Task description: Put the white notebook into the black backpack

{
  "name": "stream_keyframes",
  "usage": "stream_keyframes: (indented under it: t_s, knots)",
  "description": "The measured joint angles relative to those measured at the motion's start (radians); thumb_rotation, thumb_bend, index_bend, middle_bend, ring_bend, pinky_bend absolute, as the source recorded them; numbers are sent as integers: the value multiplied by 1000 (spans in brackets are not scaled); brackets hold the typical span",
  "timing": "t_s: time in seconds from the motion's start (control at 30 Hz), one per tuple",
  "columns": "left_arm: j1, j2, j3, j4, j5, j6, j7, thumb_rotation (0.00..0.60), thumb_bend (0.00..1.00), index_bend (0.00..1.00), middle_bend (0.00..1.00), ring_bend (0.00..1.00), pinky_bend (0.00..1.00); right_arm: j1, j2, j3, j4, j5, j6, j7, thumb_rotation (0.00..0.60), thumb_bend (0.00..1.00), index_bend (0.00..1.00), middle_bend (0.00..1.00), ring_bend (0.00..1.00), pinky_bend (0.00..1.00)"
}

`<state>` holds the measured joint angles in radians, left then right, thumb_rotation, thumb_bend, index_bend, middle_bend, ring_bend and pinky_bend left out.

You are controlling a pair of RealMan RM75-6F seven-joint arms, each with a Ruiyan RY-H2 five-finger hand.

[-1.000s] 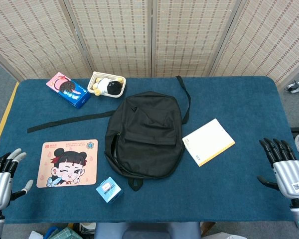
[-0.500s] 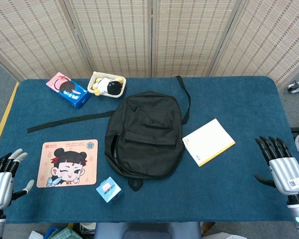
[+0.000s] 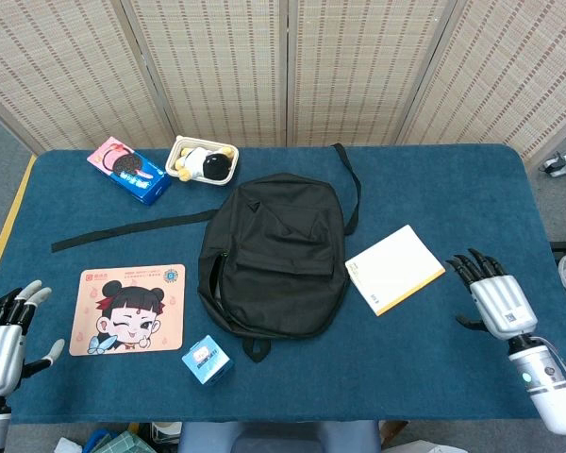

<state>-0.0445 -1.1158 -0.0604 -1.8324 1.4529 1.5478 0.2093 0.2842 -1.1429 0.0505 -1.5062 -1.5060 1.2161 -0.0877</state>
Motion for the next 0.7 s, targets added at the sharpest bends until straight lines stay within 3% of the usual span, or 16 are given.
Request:
stream_keyframes:
  t_s: [0.33,0.7]
  knots:
    - [8,1,2,9,-12,-1,-23,600,260,208,117,91,82,113,-151,18,170,34,-155,-7,600,107,202,196,91,175]
    - [15,5,-4,15,-24,7,-34,600,260,208,117,91,82,183,-295,0,394,-24,-183,56,600,107,203,173,91,175]
